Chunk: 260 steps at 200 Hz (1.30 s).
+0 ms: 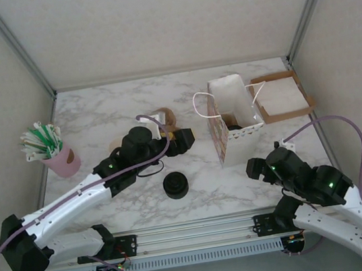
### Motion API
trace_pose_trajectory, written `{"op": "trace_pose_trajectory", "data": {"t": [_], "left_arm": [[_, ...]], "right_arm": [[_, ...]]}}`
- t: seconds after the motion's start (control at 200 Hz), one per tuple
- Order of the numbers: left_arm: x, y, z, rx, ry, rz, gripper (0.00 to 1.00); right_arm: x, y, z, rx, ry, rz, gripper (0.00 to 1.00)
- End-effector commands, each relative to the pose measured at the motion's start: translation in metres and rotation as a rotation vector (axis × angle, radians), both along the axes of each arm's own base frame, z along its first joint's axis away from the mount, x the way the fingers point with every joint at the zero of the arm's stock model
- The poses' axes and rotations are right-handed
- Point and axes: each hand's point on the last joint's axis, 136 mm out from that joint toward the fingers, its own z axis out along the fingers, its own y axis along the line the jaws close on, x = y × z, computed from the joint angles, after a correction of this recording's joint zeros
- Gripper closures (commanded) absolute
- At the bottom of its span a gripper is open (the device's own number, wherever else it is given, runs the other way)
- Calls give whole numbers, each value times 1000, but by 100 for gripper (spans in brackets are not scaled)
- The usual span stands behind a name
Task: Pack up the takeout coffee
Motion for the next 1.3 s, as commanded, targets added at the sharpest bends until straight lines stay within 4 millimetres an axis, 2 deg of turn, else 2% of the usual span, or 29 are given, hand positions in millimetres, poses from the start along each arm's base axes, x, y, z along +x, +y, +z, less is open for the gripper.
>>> {"op": "trace_pose_trajectory", "data": {"t": [0.0, 0.08, 0.165, 0.265, 0.365, 0.491, 0.586, 0.691, 0.811, 0.876, 1.026, 1.121, 1.217, 1.297], "left_arm": [[8, -7, 11, -28, -29, 13, 0], [12, -8, 15, -24, -48, 24, 0], [18, -7, 18, -18, -72, 49, 0], [24, -6, 23, -9, -94, 70, 1], [27, -8, 30, -5, -114, 65, 0], [30, -11, 42, 7, -140, 51, 0], [38, -13, 53, 3, -153, 36, 0], [58, -12, 69, -5, -157, 39, 0], [84, -12, 83, -26, -159, 32, 0], [98, -12, 87, -45, -162, 30, 0], [135, -8, 85, -68, -132, 33, 0], [157, -8, 74, -70, -103, 33, 0], [177, -7, 59, -74, -75, 39, 0], [190, -8, 48, -83, -52, 34, 0]], "right_arm": [[1, -13, -2, -32, 8, -85, 1], [-3, -34, -4, -105, 31, -175, 1], [-2, -37, -5, -128, 52, -195, 1], [2, -41, 6, -139, 48, -230, 1], [13, -42, 37, -122, -18, -241, 1], [31, -42, 95, -151, -128, -216, 1], [48, -38, 129, -206, -165, -190, 1], [73, -31, 160, -243, -183, -165, 1], [108, -26, 183, -223, -176, -165, 1], [125, -30, 196, -204, -187, -188, 1], [164, -55, 217, -152, -192, -280, 1], [183, -74, 226, -98, -213, -322, 2], [203, -96, 220, -51, -195, -370, 6], [223, -114, 200, -50, -152, -407, 10]]}}
